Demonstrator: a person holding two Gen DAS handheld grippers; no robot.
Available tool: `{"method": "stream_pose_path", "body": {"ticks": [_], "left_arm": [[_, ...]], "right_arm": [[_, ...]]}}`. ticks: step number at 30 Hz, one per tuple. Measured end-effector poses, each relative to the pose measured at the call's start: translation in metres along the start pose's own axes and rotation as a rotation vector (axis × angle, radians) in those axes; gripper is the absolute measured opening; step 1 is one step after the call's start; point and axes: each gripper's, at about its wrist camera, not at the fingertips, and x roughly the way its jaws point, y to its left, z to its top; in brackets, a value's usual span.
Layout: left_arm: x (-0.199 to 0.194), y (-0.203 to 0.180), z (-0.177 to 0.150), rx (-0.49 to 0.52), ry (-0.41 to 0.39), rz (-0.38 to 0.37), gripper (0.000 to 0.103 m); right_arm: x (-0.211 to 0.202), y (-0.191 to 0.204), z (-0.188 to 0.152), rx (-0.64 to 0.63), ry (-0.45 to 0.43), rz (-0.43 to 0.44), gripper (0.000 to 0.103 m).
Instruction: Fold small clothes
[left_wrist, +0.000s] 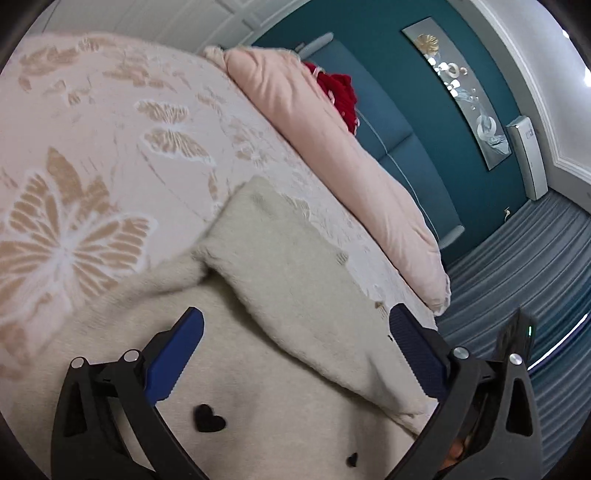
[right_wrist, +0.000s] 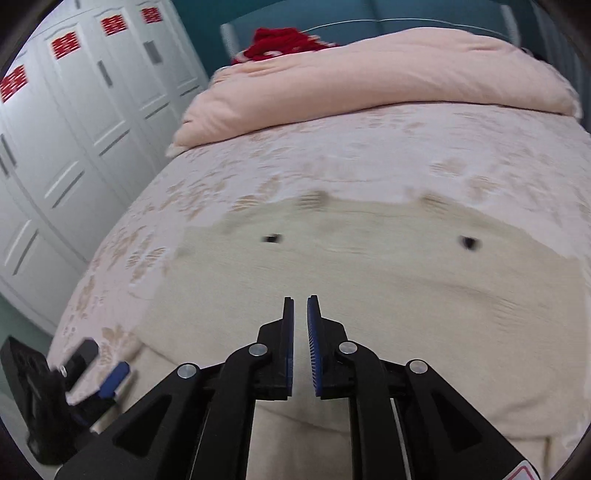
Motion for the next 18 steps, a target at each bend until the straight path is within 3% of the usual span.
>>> {"method": "stream_pose_path", "body": {"ticks": [2,5,7,8,9,10,11,12,14,16,18], "left_arm": [[0.025,0.004,0.006,-0.081,0.071,0.036,0.098],[0.035,0.007,0.023,-0.127,0.020,0.054,0.090],[0.042,0.010,0.037,-0.134,0.007,0.090,0.064],[0.044,0.014,0.041,-0.143,0.004,0.112,0.058],[0.045,0.019,0.045,-0.152,0.000,0.133,0.045],[0.044,0.024,0.046,-0.144,-0.004,0.166,0.030],[0.044,0.027,0.046,-0.124,-0.003,0.193,0.025],[0.044,0.030,0.045,-0.083,-0.004,0.217,0.018],[0.041,0.032,0.039,0.012,-0.017,0.239,0.017],[0.038,0.032,0.032,0.101,-0.045,0.253,0.016],[0.036,0.034,0.029,0.106,-0.068,0.255,0.016]], "right_arm": [[-0.021,-0.055,-0.014,0.112,-0.013,-0.085,0.035],[-0.038,-0.115,-0.027,0.230,-0.023,-0.181,0.044],[-0.033,-0.137,-0.030,0.270,-0.006,-0.197,0.046],[-0.026,-0.143,-0.030,0.274,0.006,-0.201,0.046],[-0.018,-0.146,-0.031,0.274,0.021,-0.192,0.045],[-0.008,-0.147,-0.033,0.268,0.043,-0.184,0.031],[0.001,-0.143,-0.032,0.250,0.055,-0.180,0.010],[0.001,-0.135,-0.030,0.239,0.044,-0.169,0.010],[-0.012,-0.113,-0.024,0.214,-0.035,-0.102,0.010],[-0.016,-0.101,-0.021,0.172,-0.077,-0.100,0.010],[0.008,-0.108,-0.027,0.170,0.010,-0.166,0.011]]}}
